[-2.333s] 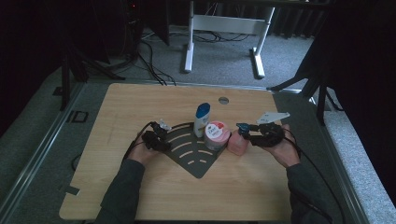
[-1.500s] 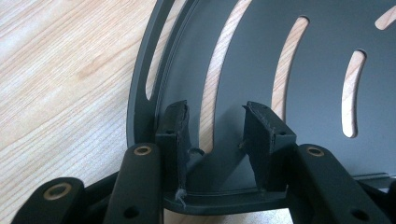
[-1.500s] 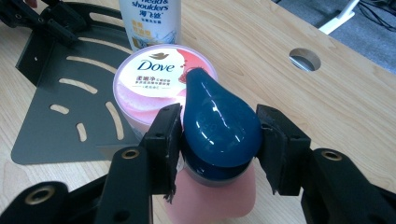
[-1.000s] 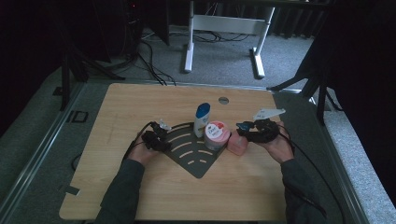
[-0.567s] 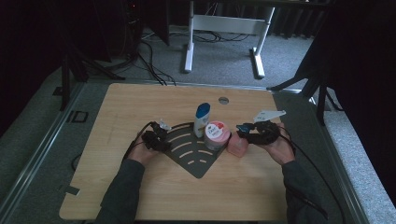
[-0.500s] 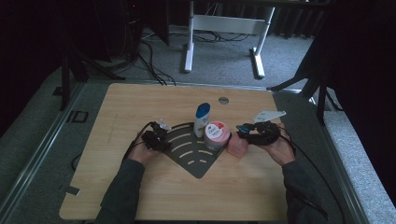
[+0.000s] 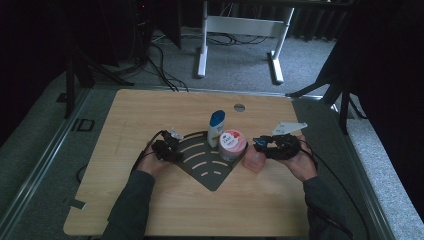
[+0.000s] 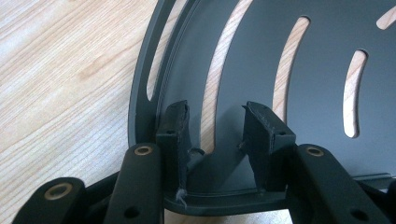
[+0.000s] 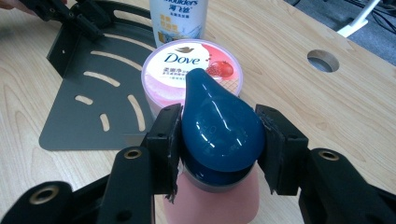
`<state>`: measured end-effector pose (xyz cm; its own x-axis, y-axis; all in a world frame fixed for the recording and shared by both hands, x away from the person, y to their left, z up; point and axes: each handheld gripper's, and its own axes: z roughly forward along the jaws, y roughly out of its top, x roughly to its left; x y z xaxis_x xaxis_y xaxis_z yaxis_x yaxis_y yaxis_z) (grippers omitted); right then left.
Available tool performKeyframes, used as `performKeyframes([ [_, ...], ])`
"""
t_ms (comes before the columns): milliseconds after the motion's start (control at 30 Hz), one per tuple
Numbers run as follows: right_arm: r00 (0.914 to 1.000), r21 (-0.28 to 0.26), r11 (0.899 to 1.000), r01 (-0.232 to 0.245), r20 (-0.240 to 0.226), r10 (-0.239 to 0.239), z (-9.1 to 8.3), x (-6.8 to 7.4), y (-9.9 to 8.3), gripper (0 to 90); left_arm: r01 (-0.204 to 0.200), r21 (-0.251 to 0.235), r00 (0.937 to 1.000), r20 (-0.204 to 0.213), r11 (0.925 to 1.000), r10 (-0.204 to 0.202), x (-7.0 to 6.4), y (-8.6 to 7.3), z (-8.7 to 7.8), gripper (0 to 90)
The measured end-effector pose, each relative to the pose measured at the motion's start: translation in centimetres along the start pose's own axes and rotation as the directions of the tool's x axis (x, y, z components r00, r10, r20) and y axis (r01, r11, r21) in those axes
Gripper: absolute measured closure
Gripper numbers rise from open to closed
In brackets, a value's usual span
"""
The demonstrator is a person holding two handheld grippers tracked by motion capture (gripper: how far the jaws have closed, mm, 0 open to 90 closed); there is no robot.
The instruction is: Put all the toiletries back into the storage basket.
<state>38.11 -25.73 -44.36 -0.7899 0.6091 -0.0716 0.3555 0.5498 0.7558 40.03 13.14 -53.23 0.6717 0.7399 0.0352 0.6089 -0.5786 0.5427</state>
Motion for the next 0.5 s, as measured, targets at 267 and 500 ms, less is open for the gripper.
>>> performKeyframes([
  [267,0.9999,-0.002,1.000,0.014,-0.005,-0.014,-0.3,0.8,-0.2,53.5,0.000,0.001,1.0000,0.001,1.0000,0.000,0.0,0.0,0.0,60.6],
  [500,0.9998,-0.004,1.000,0.018,-0.006,-0.018,-0.5,1.5,-0.3,53.6,-0.001,0.001,1.0000,-0.001,1.0000,0.001,0.0,0.0,0.0,60.5],
])
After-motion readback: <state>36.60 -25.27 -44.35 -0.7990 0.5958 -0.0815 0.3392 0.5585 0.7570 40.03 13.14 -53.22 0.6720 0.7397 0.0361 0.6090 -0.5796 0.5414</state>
